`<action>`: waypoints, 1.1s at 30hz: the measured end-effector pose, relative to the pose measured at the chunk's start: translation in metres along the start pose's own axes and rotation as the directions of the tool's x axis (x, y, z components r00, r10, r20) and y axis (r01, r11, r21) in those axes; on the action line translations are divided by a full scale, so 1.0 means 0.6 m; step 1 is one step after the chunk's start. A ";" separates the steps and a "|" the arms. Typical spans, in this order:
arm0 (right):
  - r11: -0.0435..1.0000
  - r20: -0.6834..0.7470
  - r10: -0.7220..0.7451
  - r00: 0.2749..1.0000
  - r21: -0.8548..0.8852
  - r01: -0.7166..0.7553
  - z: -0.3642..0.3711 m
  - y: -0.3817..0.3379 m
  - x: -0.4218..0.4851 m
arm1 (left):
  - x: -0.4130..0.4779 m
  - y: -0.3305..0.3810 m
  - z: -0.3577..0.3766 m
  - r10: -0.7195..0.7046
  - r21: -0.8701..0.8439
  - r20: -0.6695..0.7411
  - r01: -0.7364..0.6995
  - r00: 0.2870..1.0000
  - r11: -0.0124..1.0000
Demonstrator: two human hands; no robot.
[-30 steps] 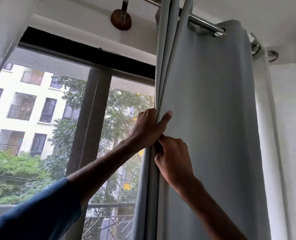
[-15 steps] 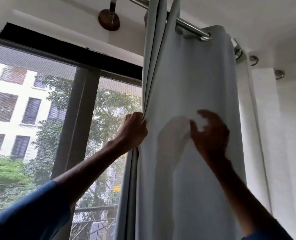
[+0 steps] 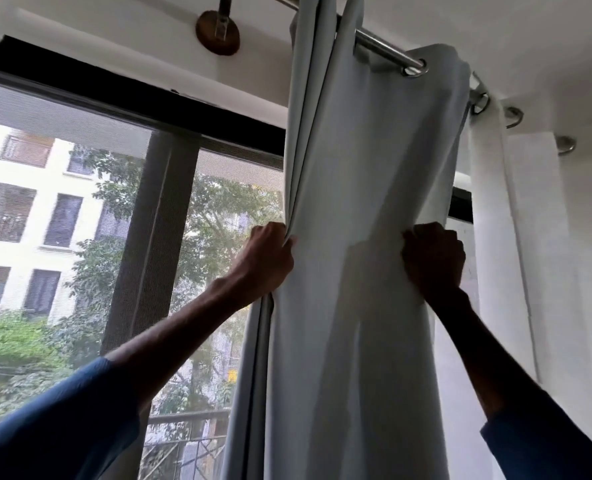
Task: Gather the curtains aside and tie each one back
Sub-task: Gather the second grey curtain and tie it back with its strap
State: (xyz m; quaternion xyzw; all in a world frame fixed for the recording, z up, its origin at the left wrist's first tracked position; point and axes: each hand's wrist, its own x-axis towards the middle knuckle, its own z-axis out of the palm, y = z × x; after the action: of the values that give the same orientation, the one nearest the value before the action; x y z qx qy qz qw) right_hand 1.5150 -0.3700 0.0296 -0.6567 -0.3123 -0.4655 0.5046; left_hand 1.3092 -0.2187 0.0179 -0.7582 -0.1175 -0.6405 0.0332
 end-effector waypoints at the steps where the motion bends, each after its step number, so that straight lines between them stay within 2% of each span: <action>1: 0.997 -0.004 -0.048 0.999 -0.054 0.047 0.000 -0.015 -0.004 | 0.001 -0.001 -0.002 0.003 0.001 0.002 -0.003 1.000 1.000; 4: 0.967 0.009 -0.215 0.976 -0.134 0.215 -0.001 -0.070 -0.022 | 0.000 -0.001 -0.005 0.006 0.025 0.006 -0.006 1.000 1.000; 6: 0.948 0.024 -0.302 0.953 -0.101 0.303 0.003 -0.116 -0.045 | 0.000 -0.001 -0.009 0.010 0.054 0.019 -0.011 1.000 0.998; 9: 0.935 0.017 -0.353 0.935 -0.021 0.353 0.010 -0.192 -0.075 | -0.003 0.008 -0.015 0.042 0.061 0.062 -0.046 0.997 0.997; 12: 0.879 -0.074 -0.471 0.879 0.042 0.475 0.010 -0.264 -0.098 | -0.008 0.009 -0.027 0.015 -0.118 0.052 -0.008 0.999 0.993; 14: 0.864 -0.123 -0.485 0.866 0.088 0.496 0.008 -0.291 -0.109 | -0.007 -0.003 -0.043 -0.010 -0.128 0.055 0.017 0.998 0.992; 15: 0.866 -0.127 -0.480 0.868 0.093 0.492 0.009 -0.293 -0.112 | -0.007 -0.009 -0.051 0.018 -0.053 0.067 -0.014 0.998 0.998; 18: 0.874 -0.046 -0.471 0.881 0.112 0.473 0.019 -0.281 -0.117 | -0.007 -0.028 -0.064 0.063 0.027 0.065 -0.065 0.996 0.998; 22: 0.856 -0.027 -0.494 0.869 0.162 0.491 0.022 -0.250 -0.148 | -0.007 -0.027 -0.067 0.099 0.015 0.109 -0.101 0.989 0.995; 26: 0.831 0.022 -0.546 0.838 0.144 0.537 0.028 -0.209 -0.176 | -0.009 -0.009 -0.064 0.007 -0.049 0.160 0.001 0.987 0.999; 29: 0.809 0.000 -0.579 0.815 0.125 0.574 0.025 -0.191 -0.197 | -0.009 0.010 -0.062 -0.152 -0.171 0.240 0.196 0.959 0.966; 31: 0.804 0.075 -0.595 0.801 0.090 0.588 0.024 -0.185 -0.214 | -0.008 0.019 -0.055 -0.246 -0.217 0.260 0.304 0.934 0.927; 33: 0.790 0.118 -0.613 0.782 0.066 0.609 0.022 -0.180 -0.233 | -0.010 0.026 -0.049 -0.265 -0.215 0.240 0.317 0.934 0.924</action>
State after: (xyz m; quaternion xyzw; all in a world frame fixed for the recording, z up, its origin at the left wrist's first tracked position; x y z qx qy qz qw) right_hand 1.3723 -0.3170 -0.0603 -0.5437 -0.5465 -0.5551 0.3125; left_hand 1.2836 -0.2404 0.0188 -0.7926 -0.1505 -0.5656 -0.1712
